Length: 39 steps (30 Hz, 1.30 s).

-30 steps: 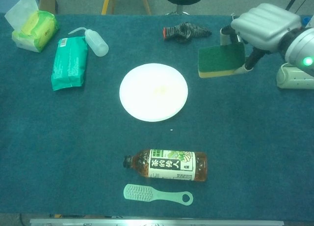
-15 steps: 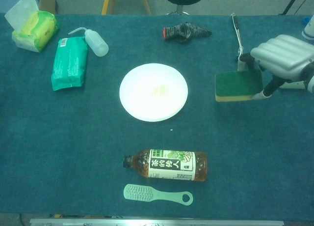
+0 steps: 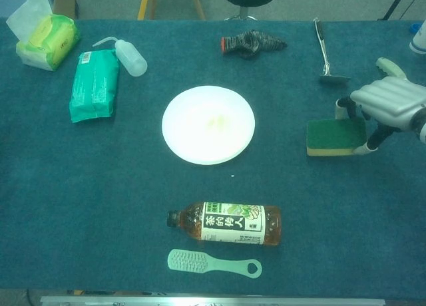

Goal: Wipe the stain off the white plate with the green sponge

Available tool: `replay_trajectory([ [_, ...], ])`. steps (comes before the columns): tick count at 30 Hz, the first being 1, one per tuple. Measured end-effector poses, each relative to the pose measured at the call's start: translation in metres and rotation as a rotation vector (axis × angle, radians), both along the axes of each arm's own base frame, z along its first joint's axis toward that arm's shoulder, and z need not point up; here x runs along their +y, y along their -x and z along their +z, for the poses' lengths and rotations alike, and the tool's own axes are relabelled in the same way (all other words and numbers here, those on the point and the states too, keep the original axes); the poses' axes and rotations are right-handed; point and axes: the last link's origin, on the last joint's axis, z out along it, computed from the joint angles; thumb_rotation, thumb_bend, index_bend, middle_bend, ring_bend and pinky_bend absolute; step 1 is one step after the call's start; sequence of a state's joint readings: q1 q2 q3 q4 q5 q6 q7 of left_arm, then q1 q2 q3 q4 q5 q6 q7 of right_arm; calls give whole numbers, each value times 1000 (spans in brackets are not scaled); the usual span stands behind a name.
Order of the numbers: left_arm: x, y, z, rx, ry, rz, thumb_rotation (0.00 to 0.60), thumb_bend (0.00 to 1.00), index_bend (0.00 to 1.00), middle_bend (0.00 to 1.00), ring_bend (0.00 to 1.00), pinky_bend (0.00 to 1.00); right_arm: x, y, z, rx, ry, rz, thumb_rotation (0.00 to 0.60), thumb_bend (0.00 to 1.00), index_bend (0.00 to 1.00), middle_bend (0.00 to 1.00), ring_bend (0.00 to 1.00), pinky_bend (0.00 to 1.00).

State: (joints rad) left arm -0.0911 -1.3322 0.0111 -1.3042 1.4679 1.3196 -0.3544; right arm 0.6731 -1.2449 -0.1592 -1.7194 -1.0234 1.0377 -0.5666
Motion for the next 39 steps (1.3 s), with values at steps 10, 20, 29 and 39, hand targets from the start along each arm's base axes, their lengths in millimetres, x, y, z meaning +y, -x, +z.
replay_trajectory([
  [10,0,0,1,1,-2,2,600,107,233,31,56,259,1,12,2,3,-9,-60,600,9,341,412,369,440],
  [20,1,-1,1,0,0,-3,600,107,233,31,56,259,10,13,14,2,-47,-137,600,0,21,163,251,439],
  [29,7,-8,6,-5,-32,-35,600,106,233,31,56,259,7,7,27,-39,26,-122,600,0,0,100,216,430],
  [39,37,-48,32,6,-190,-212,600,107,233,33,55,257,7,5,81,-164,359,-6,600,0,166,249,203,363],
])
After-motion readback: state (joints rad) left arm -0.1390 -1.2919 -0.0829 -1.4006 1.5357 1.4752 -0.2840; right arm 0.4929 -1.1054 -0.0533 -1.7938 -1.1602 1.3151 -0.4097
